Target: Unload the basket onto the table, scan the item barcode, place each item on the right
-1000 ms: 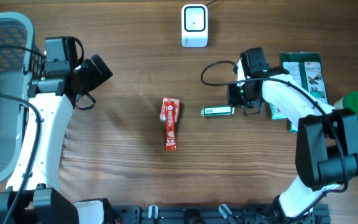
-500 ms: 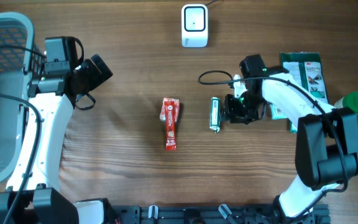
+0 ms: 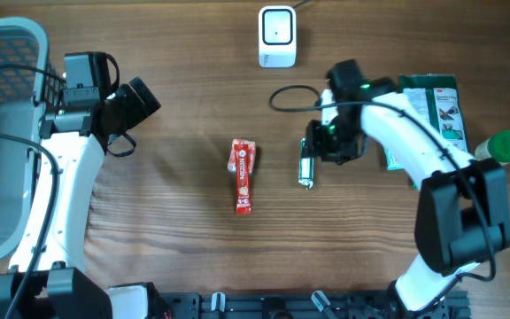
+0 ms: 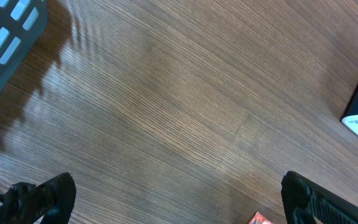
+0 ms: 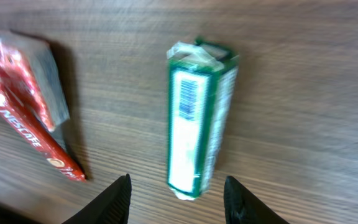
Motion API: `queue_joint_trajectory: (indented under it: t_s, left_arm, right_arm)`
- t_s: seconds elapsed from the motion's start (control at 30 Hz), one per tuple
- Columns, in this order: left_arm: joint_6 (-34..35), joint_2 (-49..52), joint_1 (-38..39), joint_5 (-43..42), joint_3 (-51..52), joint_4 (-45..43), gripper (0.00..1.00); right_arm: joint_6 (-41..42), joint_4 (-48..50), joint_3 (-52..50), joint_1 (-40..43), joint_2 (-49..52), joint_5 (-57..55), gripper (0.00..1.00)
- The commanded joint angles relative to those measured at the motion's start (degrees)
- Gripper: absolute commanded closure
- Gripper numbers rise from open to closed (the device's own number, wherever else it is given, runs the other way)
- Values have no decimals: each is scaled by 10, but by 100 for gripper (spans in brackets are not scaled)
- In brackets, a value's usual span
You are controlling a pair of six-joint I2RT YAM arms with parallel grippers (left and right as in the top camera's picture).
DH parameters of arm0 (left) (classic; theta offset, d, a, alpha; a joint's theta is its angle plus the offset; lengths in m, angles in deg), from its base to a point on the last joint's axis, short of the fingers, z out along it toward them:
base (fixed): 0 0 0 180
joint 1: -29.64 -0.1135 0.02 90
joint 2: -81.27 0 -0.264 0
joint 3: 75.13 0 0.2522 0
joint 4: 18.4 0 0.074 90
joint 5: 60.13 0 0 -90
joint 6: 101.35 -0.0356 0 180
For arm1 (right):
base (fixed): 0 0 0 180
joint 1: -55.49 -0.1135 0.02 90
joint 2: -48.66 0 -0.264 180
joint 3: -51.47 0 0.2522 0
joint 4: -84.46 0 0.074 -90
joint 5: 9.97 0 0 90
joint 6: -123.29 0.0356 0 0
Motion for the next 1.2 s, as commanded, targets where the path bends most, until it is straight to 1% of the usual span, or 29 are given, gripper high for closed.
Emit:
queue_joint_trajectory:
  t_s: [0.0,0.1,0.2,0.77,0.97,1.03,1.17]
  left_arm:
    - [0,-5,-2,6,-5,0,0]
    - [0,-5,-2,6,-5,0,0]
    - [0,-5,-2,6,-5,0,0]
    - [0,-5,-2,6,-5,0,0]
    - [-1,-5,-2,6,-5,0,0]
    - [0,-5,-2,6,-5,0,0]
    - [-1,-5,-2,6,-5,0,0]
  right_arm:
    - [63,14,-16,-59,-9,-104,51]
    - [109,17,-25,-93,-9,-186,51]
    - [124,20,-33,-111,-9,-216,51]
    - [124,31,-36,-114,-9,-217,52]
    - [110,42,-36,-113,-9,-217,52]
    - [107,48,-36,-110,-13,-217,53]
    - [107,67,-36,-87,-32,-212,51]
